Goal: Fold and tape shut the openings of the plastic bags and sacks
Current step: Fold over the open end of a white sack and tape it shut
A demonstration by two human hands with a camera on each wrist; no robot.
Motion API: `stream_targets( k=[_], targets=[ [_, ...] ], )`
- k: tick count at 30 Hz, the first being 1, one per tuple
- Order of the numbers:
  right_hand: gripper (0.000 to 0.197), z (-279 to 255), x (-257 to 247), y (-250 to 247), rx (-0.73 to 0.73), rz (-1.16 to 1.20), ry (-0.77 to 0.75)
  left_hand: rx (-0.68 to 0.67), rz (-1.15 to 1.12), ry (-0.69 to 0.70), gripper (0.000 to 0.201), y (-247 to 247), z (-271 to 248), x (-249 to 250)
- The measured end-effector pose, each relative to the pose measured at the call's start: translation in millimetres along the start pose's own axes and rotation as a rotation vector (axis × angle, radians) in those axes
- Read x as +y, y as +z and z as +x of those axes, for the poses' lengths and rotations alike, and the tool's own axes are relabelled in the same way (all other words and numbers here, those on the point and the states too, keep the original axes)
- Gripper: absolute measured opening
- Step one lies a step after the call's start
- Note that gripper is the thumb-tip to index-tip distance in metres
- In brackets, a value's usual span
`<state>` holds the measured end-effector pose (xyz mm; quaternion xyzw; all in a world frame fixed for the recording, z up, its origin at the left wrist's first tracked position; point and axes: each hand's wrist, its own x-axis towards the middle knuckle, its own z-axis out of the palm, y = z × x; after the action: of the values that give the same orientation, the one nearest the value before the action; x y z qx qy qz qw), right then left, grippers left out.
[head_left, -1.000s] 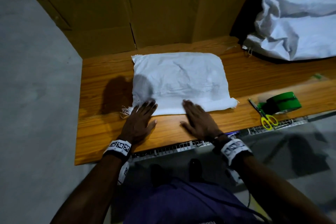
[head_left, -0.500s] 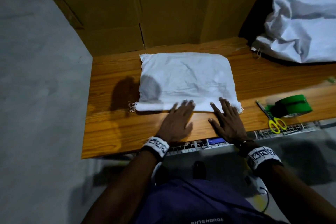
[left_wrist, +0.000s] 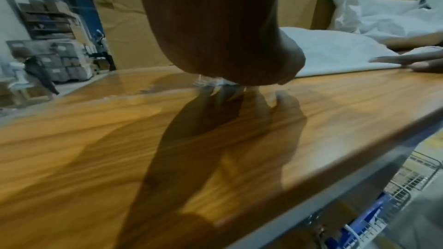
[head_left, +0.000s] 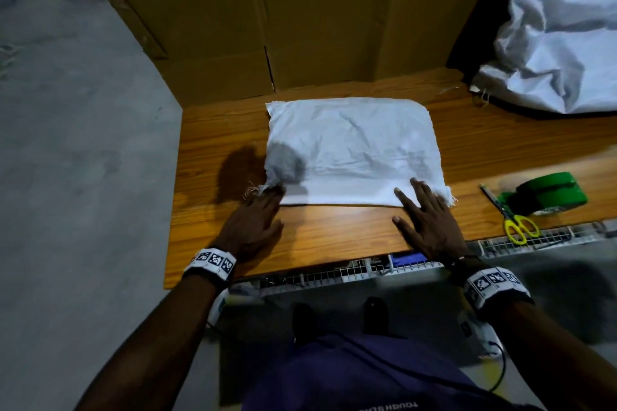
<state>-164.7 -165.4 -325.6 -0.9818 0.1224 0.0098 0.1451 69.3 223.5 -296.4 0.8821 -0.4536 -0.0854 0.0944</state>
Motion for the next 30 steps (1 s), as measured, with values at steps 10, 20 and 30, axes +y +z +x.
stream_targets(
  k=[10, 20, 30],
  targets=[
    [0.065, 41.2, -111.7, 16.3, -0.005, 0.091, -0.395, 0.405, -0.390, -0.256, 0.034, 29.7, 17.9, 30.7],
    [0.053, 62.0, -138.9, 35.4, -0.027, 0.151, -0.413, 0.246, -0.120, -0.221, 0.042, 25.6, 0.2, 7.8],
    [0.057, 38.6, -54.2, 11.6, 0.024, 0.162, -0.273, 0.455, -0.489, -0.363, 0.033, 26.9, 3.3, 13.4]
  ],
)
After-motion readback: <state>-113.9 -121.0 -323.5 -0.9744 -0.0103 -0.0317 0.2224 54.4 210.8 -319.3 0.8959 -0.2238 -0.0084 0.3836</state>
